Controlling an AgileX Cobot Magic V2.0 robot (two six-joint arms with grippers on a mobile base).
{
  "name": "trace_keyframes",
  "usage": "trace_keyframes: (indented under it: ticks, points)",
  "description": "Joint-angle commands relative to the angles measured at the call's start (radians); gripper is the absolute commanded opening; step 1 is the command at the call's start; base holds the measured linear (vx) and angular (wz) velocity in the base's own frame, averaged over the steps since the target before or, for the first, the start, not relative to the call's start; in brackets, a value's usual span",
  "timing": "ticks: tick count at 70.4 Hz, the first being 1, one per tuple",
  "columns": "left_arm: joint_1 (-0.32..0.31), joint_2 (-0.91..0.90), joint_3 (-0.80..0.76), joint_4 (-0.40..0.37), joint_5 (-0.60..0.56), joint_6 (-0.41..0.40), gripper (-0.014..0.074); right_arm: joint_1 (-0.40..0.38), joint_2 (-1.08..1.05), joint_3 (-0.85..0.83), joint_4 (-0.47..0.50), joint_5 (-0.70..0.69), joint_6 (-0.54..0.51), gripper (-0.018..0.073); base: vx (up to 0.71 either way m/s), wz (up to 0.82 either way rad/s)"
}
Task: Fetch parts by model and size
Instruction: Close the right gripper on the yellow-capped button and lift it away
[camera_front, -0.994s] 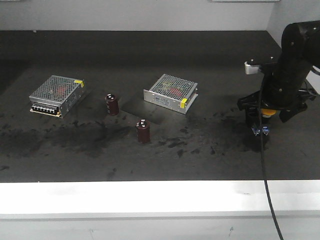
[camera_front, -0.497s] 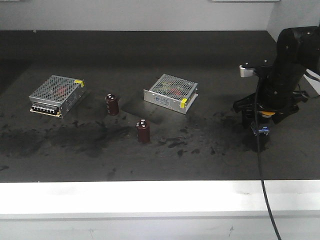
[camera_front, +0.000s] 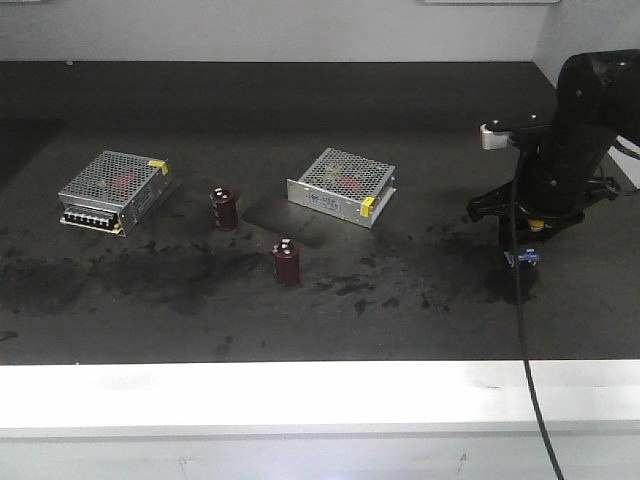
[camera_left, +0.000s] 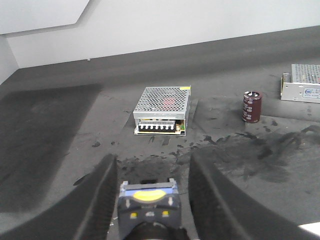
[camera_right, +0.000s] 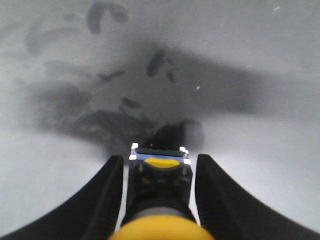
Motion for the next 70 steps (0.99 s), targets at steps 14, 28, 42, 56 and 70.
trace_keyframes:
  ticks: [14,28,42,56,70]
  points:
    - [-0.010,0.008,-0.029,-0.003,-0.079,-0.003,-0.0004,-0.004,-0.234,0.228,0.005,-0.229,-0.010,-0.0010,0.00,0.00]
    - [-0.010,0.008,-0.029,-0.003,-0.079,-0.003,-0.0004,-0.004,-0.430,0.435,0.011,-0.430,-0.010,-0.0010,0.00,0.00]
    - [-0.010,0.008,-0.029,-0.003,-0.079,-0.003,-0.0004,-0.004,-0.659,0.645,0.010,-0.614,-0.010,-0.0010,0.00,0.00]
    - [-0.010,0.008,-0.029,-0.003,-0.087,-0.003,-0.0004,-0.004,-0.871,0.842,0.008,-0.805,-0.010,-0.0010,0.00,0.00]
    - [-0.010,0.008,-0.029,-0.003,-0.087,-0.003,-0.0004,-0.004,-1.066,1.012,0.008,-0.930,-0.010,-0.0010,0.00,0.00]
